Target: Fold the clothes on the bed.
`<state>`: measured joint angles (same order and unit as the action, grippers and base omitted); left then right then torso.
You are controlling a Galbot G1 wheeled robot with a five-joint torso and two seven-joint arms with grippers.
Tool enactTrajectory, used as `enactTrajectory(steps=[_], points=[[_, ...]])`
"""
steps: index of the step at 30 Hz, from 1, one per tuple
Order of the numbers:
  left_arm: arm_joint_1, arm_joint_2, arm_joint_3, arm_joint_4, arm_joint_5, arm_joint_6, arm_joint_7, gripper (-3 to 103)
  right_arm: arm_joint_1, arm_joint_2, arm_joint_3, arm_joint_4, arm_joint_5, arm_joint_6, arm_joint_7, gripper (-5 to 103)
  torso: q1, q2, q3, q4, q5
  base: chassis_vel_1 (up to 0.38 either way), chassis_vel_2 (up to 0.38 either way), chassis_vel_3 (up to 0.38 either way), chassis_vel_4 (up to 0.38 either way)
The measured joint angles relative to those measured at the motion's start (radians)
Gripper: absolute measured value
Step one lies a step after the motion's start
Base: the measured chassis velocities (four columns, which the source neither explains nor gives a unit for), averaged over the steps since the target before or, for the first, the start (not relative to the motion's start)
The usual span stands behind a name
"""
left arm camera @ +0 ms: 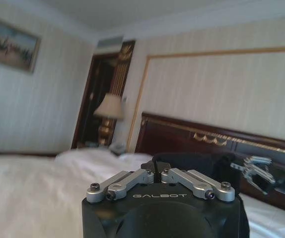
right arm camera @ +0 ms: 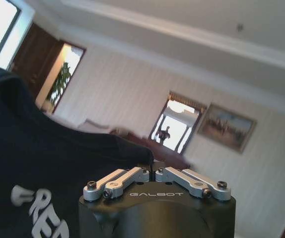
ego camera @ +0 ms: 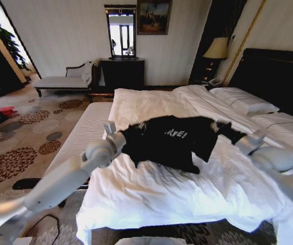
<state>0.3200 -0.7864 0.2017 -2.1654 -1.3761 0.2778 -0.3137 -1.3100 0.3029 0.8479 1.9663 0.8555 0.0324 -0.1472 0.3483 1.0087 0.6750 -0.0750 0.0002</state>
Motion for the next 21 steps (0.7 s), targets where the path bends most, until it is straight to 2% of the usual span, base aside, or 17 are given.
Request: enactTrajectory(steps=[1, 2, 4, 5, 6, 9, 10, 13, 15, 16, 17, 19, 20, 21], points=[[-0.028, 0.023, -0.017, -0.03, -0.026, 0.001, -0.006, 1, -0.006, -0.023, 0.048, 0.025, 0.03, -0.013, 0.006, 1, 0.0, 0.0, 0.0, -0.0001, -0.0006, 0.0, 0.0, 0.0, 0.0], [-0.068, 0.074, -0.074, -0.097, -0.096, 0.004, -0.01, 1, -0.017, -0.051, 0.127, 0.074, 0.086, -0.041, 0.014, 1, 0.0, 0.0, 0.0, 0.0, -0.0006, 0.0, 0.0, 0.0, 0.0], [-0.086, 0.129, -0.139, -0.156, -0.171, 0.007, -0.012, 1, -0.007, -0.066, 0.169, 0.111, 0.126, -0.062, 0.024, 1, 0.0, 0.0, 0.0, -0.0001, -0.0005, 0.0, 0.0, 0.0, 0.0], [-0.086, 0.129, -0.139, -0.156, -0.171, 0.007, -0.012, 1, -0.007, -0.066, 0.169, 0.111, 0.126, -0.062, 0.024, 1, 0.0, 0.0, 0.0, -0.0001, -0.0005, 0.0, 0.0, 0.0, 0.0], [-0.088, 0.179, -0.186, -0.198, -0.222, 0.007, -0.01, 1, 0.009, -0.074, 0.188, 0.138, 0.156, -0.075, 0.033, 1, 0.0, 0.0, 0.0, -0.0003, -0.0003, 0.0, 0.0, 0.0, 0.0], [-0.052, 0.304, -0.291, -0.28, -0.292, 0.0, 0.007, 1, 0.036, -0.088, 0.221, 0.19, 0.201, -0.097, 0.045, 1, 0.0, 0.0, 0.0, -0.0001, -0.0003, 0.0, 0.0, 0.0, 0.0], [-0.052, 0.304, -0.291, -0.28, -0.292, 0.0, 0.007, 1, 0.036, -0.088, 0.221, 0.19, 0.201, -0.097, 0.045, 1, 0.0, 0.0, 0.0, -0.0001, -0.0003, 0.0, 0.0, 0.0, 0.0], [0.078, 0.441, -0.479, -0.343, -0.327, -0.018, 0.04, 1, 0.055, -0.098, 0.257, 0.236, 0.239, -0.108, 0.046, 1, 0.0, 0.0, 0.0, 0.0003, -0.0006, 0.0, 0.0, 0.0, 0.0], [0.157, 0.48, -0.578, -0.347, -0.34, -0.024, 0.046, 1, 0.055, -0.102, 0.282, 0.257, 0.258, -0.113, 0.047, 1, 0.0, 0.0, 0.0, 0.0004, -0.0007, 0.0, 0.0, 0.0, 0.0], [0.157, 0.48, -0.578, -0.347, -0.34, -0.024, 0.046, 1, 0.055, -0.102, 0.282, 0.257, 0.258, -0.113, 0.047, 1, 0.0, 0.0, 0.0, 0.0004, -0.0007, 0.0, 0.0, 0.0, 0.0], [0.241, 0.504, -0.69, -0.348, -0.365, -0.028, 0.047, 1, 0.055, -0.104, 0.306, 0.274, 0.274, -0.12, 0.055, 1, 0.0, 0.0, 0.0, -0.0003, -0.0009, 0.0, 0.0, 0.0, 0.0], [0.307, 0.534, -0.823, -0.346, -0.432, -0.029, 0.035, 1, 0.045, -0.106, 0.357, 0.296, 0.295, -0.132, 0.062, 1, 0.0, 0.0, 0.0, -0.0001, -0.0005, 0.0, 0.0, 0.0, 0.0], [0.307, 0.534, -0.823, -0.346, -0.432, -0.029, 0.035, 1, 0.045, -0.106, 0.357, 0.296, 0.295, -0.132, 0.062, 1, 0.0, 0.0, 0.0, -0.0001, -0.0005, 0.0, 0.0, 0.0, 0.0], [0.317, 0.545, -0.873, -0.346, -0.469, -0.029, 0.029, 1, 0.035, -0.105, 0.391, 0.307, 0.309, -0.141, 0.065, 1, 0.0, 0.0, 0.0, -0.0002, -0.0003, 0.0, 0.0, 0.0, 0.0]])
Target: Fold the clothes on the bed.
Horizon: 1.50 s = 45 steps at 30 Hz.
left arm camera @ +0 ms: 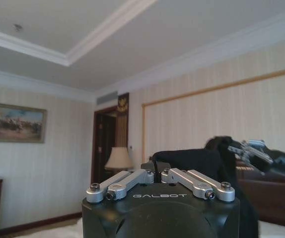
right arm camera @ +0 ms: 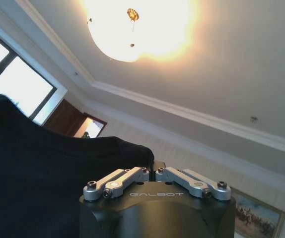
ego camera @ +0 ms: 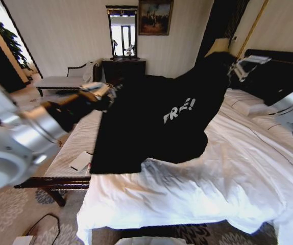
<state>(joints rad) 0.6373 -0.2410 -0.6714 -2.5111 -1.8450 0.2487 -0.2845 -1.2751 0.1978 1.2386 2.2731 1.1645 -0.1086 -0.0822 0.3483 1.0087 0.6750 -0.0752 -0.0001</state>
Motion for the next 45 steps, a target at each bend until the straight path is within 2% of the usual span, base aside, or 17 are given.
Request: enactTrajectory(steps=[2, 4, 9, 11, 12, 13, 15, 17, 20, 25, 28, 30, 33, 36, 37, 42, 45], points=[[0.007, 0.015, -0.071, 0.001, -0.061, -0.001, -0.012, 1, -0.008, 0.002, 0.042, 0.013, 0.026, -0.012, 0.006, 1, 0.0, 0.0, 0.0, -0.0002, 0.0001, 0.0, 0.0, 0.0, 0.0], [0.013, 0.038, -0.187, 0.003, -0.195, -0.002, -0.042, 1, -0.027, 0.008, 0.12, 0.046, 0.09, -0.049, 0.031, 1, 0.0, 0.0, 0.0, -0.0002, -0.0002, 0.0, 0.0, 0.0, 0.0], [0.022, 0.057, -0.298, 0.005, -0.315, 0.001, -0.07, 1, -0.083, 0.031, 0.213, 0.102, 0.122, -0.085, 0.05, 1, 0.0, 0.0, 0.0, 0.0001, -0.0001, 0.0, 0.0, 0.0, 0.0], [0.024, 0.061, -0.353, 0.006, -0.403, 0.003, -0.099, 1, -0.201, 0.062, 0.334, 0.148, 0.124, -0.096, 0.055, 1, 0.0, 0.0, 0.0, 0.0003, 0.0001, 0.0, 0.0, 0.0, 0.0], [0.028, 0.061, -0.367, 0.006, -0.428, 0.005, -0.112, 1, -0.273, 0.081, 0.408, 0.168, 0.121, -0.096, 0.052, 1, 0.0, 0.0, 0.0, 0.0003, -0.0001, 0.0, 0.0, 0.0, 0.0], [0.028, 0.061, -0.367, 0.006, -0.428, 0.005, -0.112, 1, -0.273, 0.081, 0.408, 0.168, 0.121, -0.096, 0.052, 1, 0.0, 0.0, 0.0, 0.0003, -0.0001, 0.0, 0.0, 0.0, 0.0], [0.046, 0.05, -0.369, 0.007, -0.433, 0.01, -0.132, 1, -0.474, 0.146, 0.538, 0.216, 0.097, -0.088, 0.018, 1, 0.0, 0.0, 0.0, -0.0006, 0.0005, 0.0, 0.0, 0.0, 0.0], [0.047, 0.046, -0.362, 0.008, -0.43, 0.011, -0.135, 1, -0.507, 0.157, 0.554, 0.223, 0.092, -0.084, 0.012, 1, 0.0, 0.0, 0.0, -0.0007, 0.0005, 0.0, 0.0, 0.0, 0.0], [0.045, 0.027, -0.294, 0.008, -0.404, 0.016, -0.149, 1, -0.583, 0.181, 0.548, 0.234, 0.066, -0.076, 0.004, 1, 0.0, 0.0, 0.0, -0.0006, 0.0001, 0.0, 0.0, 0.0, 0.0], [0.061, -0.041, -0.103, 0.01, -0.28, 0.025, -0.157, 1, -0.527, 0.148, 0.36, 0.188, -0.02, -0.065, 0.005, 1, 0.0, 0.0, 0.0, 0.0002, 0.0, 0.0, 0.0, 0.0, 0.0], [0.099, -0.072, -0.062, 0.011, -0.248, 0.03, -0.154, 1, -0.528, 0.128, 0.327, 0.158, -0.045, -0.057, 0.002, 1, 0.0, 0.0, 0.0, 0.0, 0.0, 0.0, 0.0, 0.0, 0.0], [0.195, -0.122, 0.011, 0.013, -0.158, 0.037, -0.143, 1, -0.503, 0.095, 0.224, 0.084, -0.107, -0.035, -0.016, 1, 0.0, 0.0, 0.0, -0.0001, 0.0001, 0.0, 0.0, 0.0, 0.0], [0.211, -0.152, 0.11, 0.013, -0.064, 0.04, -0.135, 1, -0.481, 0.077, 0.154, 0.041, -0.142, -0.021, -0.024, 1, 0.0, 0.0, 0.0, 0.0004, 0.0002, 0.0, 0.0, 0.0, 0.0], [0.187, -0.21, 0.286, 0.014, 0.099, 0.04, -0.11, 1, -0.441, 0.056, 0.046, -0.027, -0.191, 0.003, -0.033, 1, 0.0, 0.0, 0.0, -0.0002, 0.0001, 0.0, 0.0, 0.0, 0.0], [0.187, -0.21, 0.286, 0.014, 0.099, 0.04, -0.11, 1, -0.441, 0.056, 0.046, -0.027, -0.191, 0.003, -0.033, 1, 0.0, 0.0, 0.0, -0.0002, 0.0001, 0.0, 0.0, 0.0, 0.0], [0.143, -0.278, 0.455, 0.024, 0.237, 0.05, -0.062, 1, -0.397, 0.045, -0.065, -0.131, -0.241, 0.037, -0.059, 1, 0.0, 0.0, 0.0, 0.0001, 0.0006, 0.0, 0.0, 0.0, 0.0], [0.063, -0.335, 0.575, 0.113, 0.303, 0.056, -0.048, 1, -0.369, 0.042, -0.118, -0.203, -0.253, 0.052, -0.079, 1, 0.0, 0.0, 0.0, -0.0001, 0.0001, 0.0, 0.0, 0.0, 0.0]])
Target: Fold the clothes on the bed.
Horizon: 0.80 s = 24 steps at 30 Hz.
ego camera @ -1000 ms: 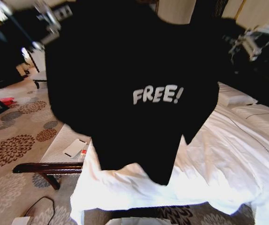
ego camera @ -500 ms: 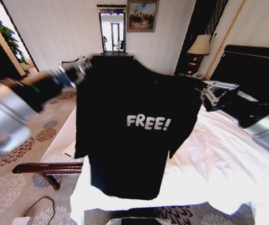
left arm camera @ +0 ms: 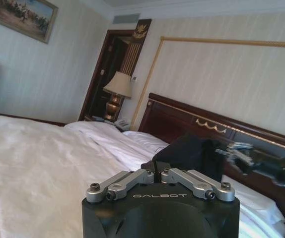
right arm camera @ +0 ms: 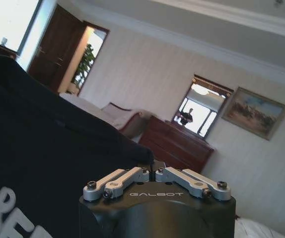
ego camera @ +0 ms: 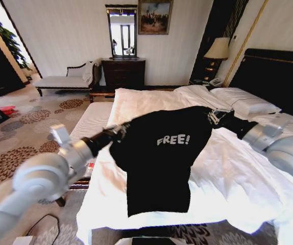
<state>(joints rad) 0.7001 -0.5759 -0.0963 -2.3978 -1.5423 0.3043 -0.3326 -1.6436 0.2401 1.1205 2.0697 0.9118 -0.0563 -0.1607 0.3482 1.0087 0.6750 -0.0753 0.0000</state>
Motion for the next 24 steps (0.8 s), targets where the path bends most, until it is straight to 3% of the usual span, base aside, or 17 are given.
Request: enactTrajectory(steps=[4, 6, 7, 11, 13, 15, 18, 22, 24], points=[[-0.101, -0.054, 0.095, 0.098, 0.019, 0.002, 0.005, 1, 0.023, 0.001, -0.037, -0.06, -0.004, 0.015, -0.011, 1, 0.0, 0.0, 0.0, -0.0002, -0.0002, 0.0, 0.0, 0.0, 0.0], [-0.16, -0.085, 0.145, 0.181, 0.022, 0.01, 0.016, 1, 0.118, 0.018, -0.148, -0.121, -0.004, 0.025, -0.016, 1, 0.0, 0.0, 0.0, -0.0005, -0.0002, 0.0, 0.0, 0.0, 0.0], [-0.16, -0.085, 0.145, 0.181, 0.022, 0.01, 0.016, 1, 0.118, 0.018, -0.148, -0.121, -0.004, 0.025, -0.016, 1, 0.0, 0.0, 0.0, -0.0005, -0.0002, 0.0, 0.0, 0.0, 0.0], [-0.203, -0.122, 0.202, 0.293, 0.033, 0.016, 0.035, 1, 0.378, 0.08, -0.432, -0.227, -0.01, 0.041, -0.023, 1, 0.0, 0.0, 0.0, 0.0, 0.0001, 0.0, 0.0, 0.0, 0.0], [-0.207, -0.128, 0.21, 0.307, 0.038, 0.017, 0.037, 1, 0.416, 0.093, -0.473, -0.242, -0.014, 0.043, -0.025, 1, 0.0, 0.0, 0.0, -0.0001, 0.0001, 0.0, 0.0, 0.0, 0.0], [-0.222, -0.155, 0.249, 0.365, 0.069, 0.017, 0.046, 1, 0.569, 0.157, -0.63, -0.31, -0.043, 0.06, -0.032, 1, 0.0, 0.0, 0.0, 0.0002, 0.0001, 0.0, 0.0, 0.0, 0.0], [-0.227, -0.168, 0.269, 0.395, 0.088, 0.015, 0.054, 1, 0.642, 0.191, -0.714, -0.349, -0.057, 0.068, -0.033, 1, 0.0, 0.0, 0.0, 0.0002, -0.0006, 0.0, 0.0, 0.0, 0.0], [-0.267, -0.219, 0.334, 0.506, 0.135, 0.003, 0.077, 1, 0.841, 0.298, -0.945, -0.495, -0.104, 0.09, -0.039, 1, 0.0, 0.0, 0.0, 0.0001, 0.0001, 0.0, 0.0, 0.0, 0.0], [-0.274, -0.229, 0.344, 0.523, 0.137, 0.002, 0.079, 1, 0.865, 0.312, -0.969, -0.514, -0.11, 0.094, -0.041, 1, 0.0, 0.0, 0.0, 0.0001, 0.0, 0.0, 0.0, 0.0, 0.0]])
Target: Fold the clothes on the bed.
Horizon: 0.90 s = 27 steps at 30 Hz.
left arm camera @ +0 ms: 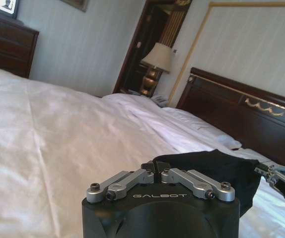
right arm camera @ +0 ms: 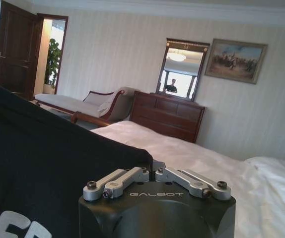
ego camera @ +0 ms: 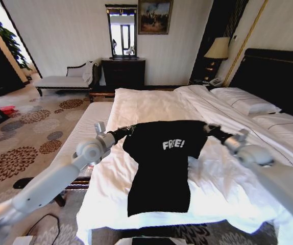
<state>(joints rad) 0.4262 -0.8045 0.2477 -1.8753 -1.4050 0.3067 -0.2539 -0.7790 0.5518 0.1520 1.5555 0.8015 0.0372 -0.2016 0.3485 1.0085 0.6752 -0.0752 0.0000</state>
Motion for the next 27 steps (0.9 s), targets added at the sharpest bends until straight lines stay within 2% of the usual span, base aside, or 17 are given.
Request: enactTrajectory(steps=[3, 8, 11, 13, 16, 18, 22, 24, 27], points=[[-0.042, -0.064, 0.056, 0.124, 0.043, -0.01, 0.027, 1, 0.116, 0.076, -0.113, -0.119, -0.044, 0.027, -0.01, 1, 0.0, 0.0, 0.0, 0.0002, -0.0002, 0.0, 0.0, 0.0, 0.0], [-0.071, -0.126, 0.085, 0.234, 0.076, -0.015, 0.053, 1, 0.186, 0.136, -0.183, -0.202, -0.066, 0.044, -0.017, 1, 0.0, 0.0, 0.0, 0.0001, -0.0002, 0.0, 0.0, 0.0, 0.0], [-0.115, -0.209, 0.118, 0.365, 0.117, -0.024, 0.087, 1, 0.253, 0.213, -0.256, -0.329, -0.095, 0.073, -0.029, 1, 0.0, 0.0, 0.0, 0.0, -0.0001, 0.0, 0.0, 0.0, 0.0], [-0.123, -0.221, 0.122, 0.385, 0.12, -0.025, 0.091, 1, 0.264, 0.226, -0.267, -0.352, -0.099, 0.079, -0.03, 1, 0.0, 0.0, 0.0, -0.0002, -0.0002, 0.0, 0.0, 0.0, 0.0], [-0.166, -0.284, 0.144, 0.514, 0.138, -0.034, 0.118, 1, 0.327, 0.296, -0.315, -0.492, -0.119, 0.106, -0.044, 1, 0.0, 0.0, 0.0, -0.0003, 0.0001, 0.0, 0.0, 0.0, 0.0], [-0.172, -0.291, 0.148, 0.535, 0.144, -0.036, 0.124, 1, 0.339, 0.308, -0.321, -0.517, -0.123, 0.111, -0.046, 1, 0.0, 0.0, 0.0, -0.0004, 0.0001, 0.0, 0.0, 0.0, 0.0], [-0.207, -0.341, 0.167, 0.699, 0.192, -0.053, 0.165, 1, 0.448, 0.401, -0.357, -0.717, -0.153, 0.159, -0.071, 1, 0.0, 0.0, 0.0, 0.0002, -0.0003, 0.0, 0.0, 0.0, 0.0], [-0.21, -0.347, 0.167, 0.718, 0.201, -0.055, 0.168, 1, 0.462, 0.414, -0.359, -0.745, -0.158, 0.165, -0.074, 1, 0.0, 0.0, 0.0, 0.0002, -0.0002, 0.0, 0.0, 0.0, 0.0], [-0.225, -0.397, 0.16, 0.81, 0.245, -0.068, 0.178, 1, 0.524, 0.485, -0.349, -0.895, -0.203, 0.209, -0.099, 1, 0.0, 0.0, 0.0, 0.0003, -0.0004, 0.0, 0.0, 0.0, 0.0]])
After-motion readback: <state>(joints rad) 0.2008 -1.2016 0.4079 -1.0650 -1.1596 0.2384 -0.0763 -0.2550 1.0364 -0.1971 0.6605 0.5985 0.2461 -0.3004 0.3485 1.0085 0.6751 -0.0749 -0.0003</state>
